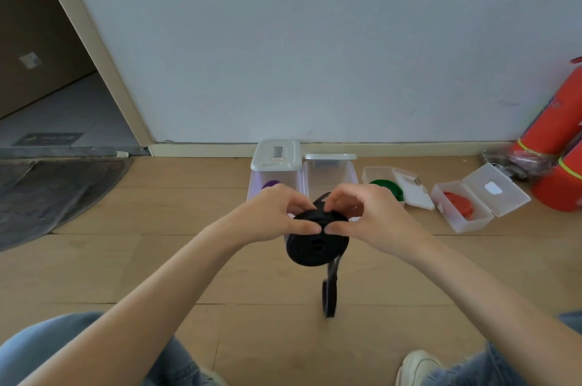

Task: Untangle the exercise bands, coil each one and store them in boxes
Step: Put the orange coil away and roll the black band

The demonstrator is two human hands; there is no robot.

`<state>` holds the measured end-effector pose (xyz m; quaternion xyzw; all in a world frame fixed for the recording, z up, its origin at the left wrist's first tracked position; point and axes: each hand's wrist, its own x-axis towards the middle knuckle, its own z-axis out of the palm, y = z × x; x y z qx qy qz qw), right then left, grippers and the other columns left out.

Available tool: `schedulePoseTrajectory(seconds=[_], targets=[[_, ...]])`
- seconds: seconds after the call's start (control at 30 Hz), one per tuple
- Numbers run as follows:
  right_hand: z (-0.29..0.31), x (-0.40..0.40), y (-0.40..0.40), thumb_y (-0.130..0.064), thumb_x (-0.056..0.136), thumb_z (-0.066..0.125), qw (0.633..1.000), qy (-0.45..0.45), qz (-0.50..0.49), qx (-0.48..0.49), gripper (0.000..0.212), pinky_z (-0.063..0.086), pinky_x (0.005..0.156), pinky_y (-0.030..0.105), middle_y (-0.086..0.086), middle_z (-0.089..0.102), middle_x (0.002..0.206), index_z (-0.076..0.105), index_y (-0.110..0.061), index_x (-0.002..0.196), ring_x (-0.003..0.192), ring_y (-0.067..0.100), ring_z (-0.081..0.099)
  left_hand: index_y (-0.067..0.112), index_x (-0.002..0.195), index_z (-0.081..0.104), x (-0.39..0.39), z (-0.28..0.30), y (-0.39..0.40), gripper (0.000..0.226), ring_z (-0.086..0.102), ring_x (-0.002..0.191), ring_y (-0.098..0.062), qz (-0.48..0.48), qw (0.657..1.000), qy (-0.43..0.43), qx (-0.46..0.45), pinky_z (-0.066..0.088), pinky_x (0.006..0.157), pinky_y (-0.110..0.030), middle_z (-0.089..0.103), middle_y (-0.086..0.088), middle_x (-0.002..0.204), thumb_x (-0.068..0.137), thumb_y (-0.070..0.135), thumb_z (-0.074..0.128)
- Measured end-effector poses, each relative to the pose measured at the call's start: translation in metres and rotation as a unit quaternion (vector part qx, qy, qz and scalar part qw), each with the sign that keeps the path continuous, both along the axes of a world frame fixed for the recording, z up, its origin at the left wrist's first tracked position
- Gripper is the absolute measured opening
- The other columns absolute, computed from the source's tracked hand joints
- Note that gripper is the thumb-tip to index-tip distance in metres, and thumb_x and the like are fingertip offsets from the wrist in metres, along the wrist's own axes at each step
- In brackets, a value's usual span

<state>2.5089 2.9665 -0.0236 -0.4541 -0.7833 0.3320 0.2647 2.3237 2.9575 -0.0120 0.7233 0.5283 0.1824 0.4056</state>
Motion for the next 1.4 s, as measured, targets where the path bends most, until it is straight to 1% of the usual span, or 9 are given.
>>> schedulePoseTrajectory(seconds=[0.17, 0.3, 0.4, 0.6, 0.77, 0.9, 1.1, 1.23, 1.4], targets=[[-0.002, 0.003, 0.008, -0.017, 0.069, 0.080, 0.999, 0.031, -0.017, -0.018, 0.028, 0.053, 0.072, 0.015, -0.009, 0.070, 0.079, 0.058, -0.029, 0.081, 0.079, -0.002, 0.065, 0.016, 0.096, 0.071, -0.001, -0.004, 0.001, 0.015, 0.064, 0.075, 0.000, 0.006, 0.994, 0.043, 0.097, 0.046, 0.066, -0.010, 0.073, 0.000, 0.086, 0.083, 0.023, 0.066], [0.004, 0.012, 0.015, -0.029, 0.062, 0.078, 0.975, 0.153, 0.002, -0.158, 0.036, 0.053, 0.081, 0.034, 0.002, 0.074, 0.086, 0.056, -0.021, 0.088, 0.082, 0.020, 0.070, 0.019, 0.091, 0.071, -0.010, 0.006, 0.006, 0.010, 0.068, 0.076, -0.001, 0.089, 0.985, -0.141, 0.049, 0.050, 0.064, -0.012, 0.074, 0.005, 0.084, 0.083, 0.015, 0.067], [0.007, 0.015, 0.016, -0.020, 0.068, 0.078, 0.976, 0.175, -0.035, -0.123, 0.027, 0.053, 0.072, 0.025, 0.004, 0.074, 0.082, 0.057, -0.020, 0.086, 0.078, 0.019, 0.071, 0.019, 0.090, 0.070, -0.015, 0.011, 0.007, 0.009, 0.069, 0.074, -0.004, 0.109, 0.972, -0.208, -0.001, 0.049, 0.059, -0.012, 0.075, 0.005, 0.080, 0.084, 0.013, 0.065], [0.011, 0.010, 0.005, -0.015, 0.069, 0.080, 0.997, 0.068, -0.011, -0.020, 0.021, 0.053, 0.070, 0.015, -0.005, 0.073, 0.081, 0.064, -0.020, 0.082, 0.076, 0.002, 0.069, 0.011, 0.100, 0.070, -0.007, 0.004, 0.001, 0.025, 0.066, 0.072, 0.003, 0.027, 0.998, -0.059, -0.008, 0.047, 0.060, -0.007, 0.074, 0.004, 0.082, 0.077, 0.021, 0.073], [0.016, 0.012, 0.007, -0.016, 0.070, 0.076, 0.961, 0.231, -0.025, -0.153, 0.042, 0.051, 0.071, 0.016, -0.005, 0.074, 0.090, 0.063, -0.025, 0.109, 0.085, 0.011, 0.070, 0.015, 0.093, 0.072, -0.013, 0.013, 0.007, 0.017, 0.071, 0.077, -0.012, 0.164, 0.952, -0.256, -0.031, 0.052, 0.058, -0.017, 0.075, -0.004, 0.083, 0.077, 0.020, 0.072], [0.008, 0.004, 0.006, -0.015, 0.074, 0.075, 0.941, 0.277, -0.100, -0.168, 0.038, 0.052, 0.082, 0.033, 0.003, 0.074, 0.090, 0.055, -0.020, 0.106, 0.085, 0.021, 0.070, 0.013, 0.099, 0.070, -0.008, 0.006, 0.004, 0.019, 0.071, 0.082, -0.015, 0.211, 0.924, -0.316, -0.050, 0.054, 0.062, -0.020, 0.075, -0.003, 0.089, 0.081, 0.020, 0.068], [0.017, 0.010, 0.007, -0.009, 0.074, 0.076, 0.997, 0.068, -0.024, -0.032, 0.031, 0.048, 0.069, 0.016, -0.003, 0.074, 0.088, 0.055, -0.026, 0.087, 0.076, 0.006, 0.068, 0.022, 0.099, 0.067, -0.010, 0.006, 0.004, 0.023, 0.067, 0.080, 0.002, 0.078, 0.987, -0.140, -0.002, 0.048, 0.064, -0.006, 0.073, 0.012, 0.085, 0.079, 0.012, 0.071], [0.013, 0.002, -0.001, -0.016, 0.074, 0.077, 0.992, -0.114, 0.030, 0.052, 0.031, 0.050, 0.077, 0.027, -0.007, 0.073, 0.089, 0.054, -0.029, 0.090, 0.083, 0.005, 0.065, 0.020, 0.089, 0.071, 0.003, -0.003, -0.001, 0.015, 0.059, 0.065, 0.014, 0.013, 0.997, 0.014, 0.075, 0.041, 0.061, -0.002, 0.064, 0.020, 0.068, 0.075, 0.022, 0.075], [0.014, 0.008, 0.005, -0.014, 0.076, 0.075, 0.993, 0.077, 0.014, -0.093, 0.035, 0.054, 0.073, 0.018, -0.006, 0.074, 0.087, 0.054, -0.025, 0.102, 0.082, 0.005, 0.069, 0.019, 0.088, 0.073, -0.005, 0.001, 0.002, 0.011, 0.068, 0.070, 0.002, 0.082, 0.988, -0.127, 0.040, 0.046, 0.059, -0.006, 0.073, 0.013, 0.070, 0.077, 0.018, 0.074]])
